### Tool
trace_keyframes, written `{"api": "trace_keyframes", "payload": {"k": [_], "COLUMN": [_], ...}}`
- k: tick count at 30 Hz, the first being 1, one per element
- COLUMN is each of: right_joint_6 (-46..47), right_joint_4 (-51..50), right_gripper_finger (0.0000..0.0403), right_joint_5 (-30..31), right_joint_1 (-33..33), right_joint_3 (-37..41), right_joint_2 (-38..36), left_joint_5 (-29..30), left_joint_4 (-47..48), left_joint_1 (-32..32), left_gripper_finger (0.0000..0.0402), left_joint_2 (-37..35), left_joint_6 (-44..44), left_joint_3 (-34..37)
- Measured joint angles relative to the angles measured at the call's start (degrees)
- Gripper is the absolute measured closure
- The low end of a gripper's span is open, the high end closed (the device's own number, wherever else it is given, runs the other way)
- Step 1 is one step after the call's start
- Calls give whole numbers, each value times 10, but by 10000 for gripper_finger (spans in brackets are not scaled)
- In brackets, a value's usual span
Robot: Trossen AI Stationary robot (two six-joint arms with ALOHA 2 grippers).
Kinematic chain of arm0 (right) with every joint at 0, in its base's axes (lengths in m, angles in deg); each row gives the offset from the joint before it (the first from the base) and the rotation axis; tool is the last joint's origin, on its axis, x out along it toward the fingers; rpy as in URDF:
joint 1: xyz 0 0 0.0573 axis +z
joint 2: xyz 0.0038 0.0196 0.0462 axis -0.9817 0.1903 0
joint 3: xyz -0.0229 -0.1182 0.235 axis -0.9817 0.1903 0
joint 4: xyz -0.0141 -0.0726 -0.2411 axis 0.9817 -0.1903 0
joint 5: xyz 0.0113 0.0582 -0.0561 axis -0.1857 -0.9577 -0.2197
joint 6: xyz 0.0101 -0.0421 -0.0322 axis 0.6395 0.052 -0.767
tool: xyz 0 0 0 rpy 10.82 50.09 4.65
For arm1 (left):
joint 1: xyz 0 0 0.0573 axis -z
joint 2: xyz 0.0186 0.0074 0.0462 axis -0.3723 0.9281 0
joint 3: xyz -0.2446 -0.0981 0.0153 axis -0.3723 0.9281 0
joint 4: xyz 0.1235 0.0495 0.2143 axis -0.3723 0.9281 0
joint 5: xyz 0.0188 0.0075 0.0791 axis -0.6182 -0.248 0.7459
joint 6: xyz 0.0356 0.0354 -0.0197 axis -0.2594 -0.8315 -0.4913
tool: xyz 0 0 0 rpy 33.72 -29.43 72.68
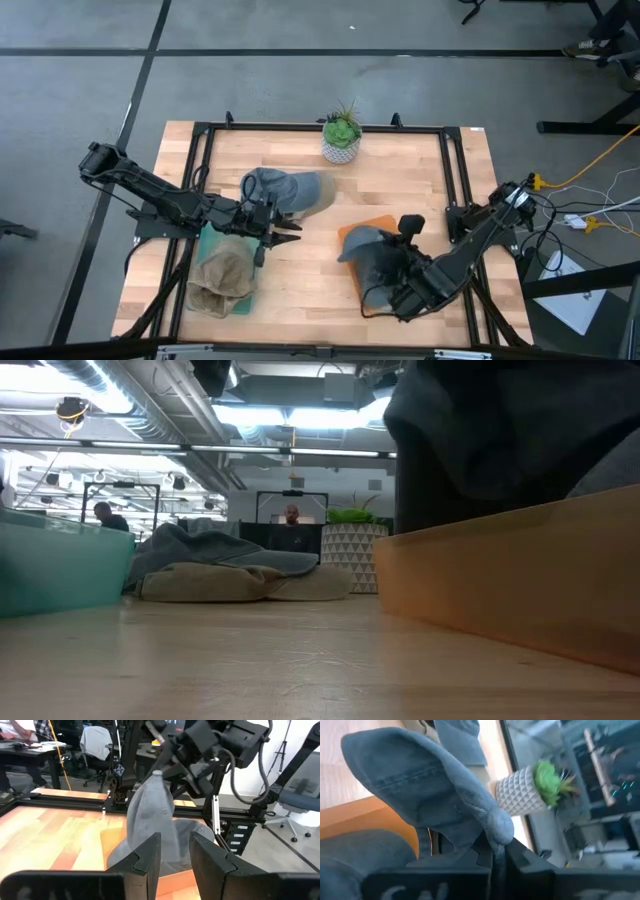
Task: Pick & Place hat
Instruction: Put the blue cap into the orange bin
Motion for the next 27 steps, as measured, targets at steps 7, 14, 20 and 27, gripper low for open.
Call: {"api": "trace_keyframes", "payload": {"k": [7,14,20,27], "right_joint_6": [34,121,129,149], "right_joint_4": [-3,53,100,134], "right_gripper_finger": [398,398,398,393], "right_joint_5": [6,26,26,-30], "right_joint_1": [41,82,108,143], "right_joint_3": [52,140,154,147], "right_joint_2": [0,0,0,0], "left_joint_5": [13,14,29,46], "left_joint_4": [-3,-3,-3,-3], "left_joint_1": [0,0,0,0], "left_gripper_finger": [304,304,304,304], "left_joint_2": [0,0,0,0], "left_joint_6": [0,0,0,0], "left_joint_3": [0,0,0,0]}}
